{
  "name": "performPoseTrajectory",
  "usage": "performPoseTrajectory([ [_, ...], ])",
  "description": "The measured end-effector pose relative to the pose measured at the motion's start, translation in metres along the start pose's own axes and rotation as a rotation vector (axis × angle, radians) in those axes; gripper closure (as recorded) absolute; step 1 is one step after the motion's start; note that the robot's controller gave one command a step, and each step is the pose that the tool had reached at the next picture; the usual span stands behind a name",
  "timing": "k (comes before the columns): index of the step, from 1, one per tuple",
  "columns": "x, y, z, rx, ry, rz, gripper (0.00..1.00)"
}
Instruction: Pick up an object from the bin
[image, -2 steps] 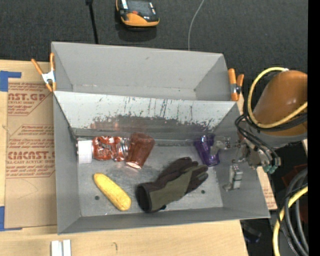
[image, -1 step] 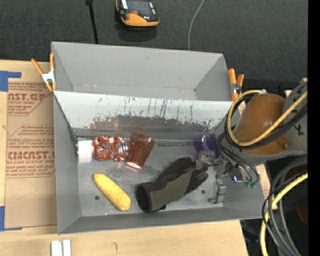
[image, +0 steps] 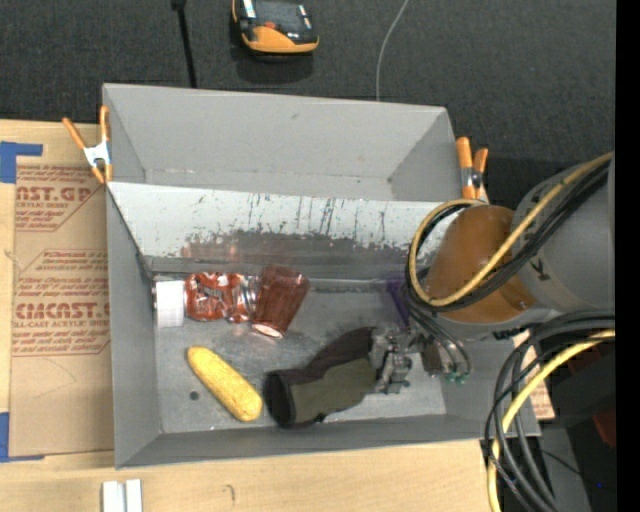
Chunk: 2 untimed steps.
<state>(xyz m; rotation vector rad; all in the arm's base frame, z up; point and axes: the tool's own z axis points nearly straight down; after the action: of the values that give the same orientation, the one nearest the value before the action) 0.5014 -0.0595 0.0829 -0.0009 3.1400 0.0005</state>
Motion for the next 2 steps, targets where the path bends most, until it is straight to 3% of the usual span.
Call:
performPoseTrajectory([
  [1,0.000,0.000,0.000,0.000,0.000,0.000,1.00],
  [2,0.008,0.003,-0.088,0.001,0.001,-0.051,1.00],
])
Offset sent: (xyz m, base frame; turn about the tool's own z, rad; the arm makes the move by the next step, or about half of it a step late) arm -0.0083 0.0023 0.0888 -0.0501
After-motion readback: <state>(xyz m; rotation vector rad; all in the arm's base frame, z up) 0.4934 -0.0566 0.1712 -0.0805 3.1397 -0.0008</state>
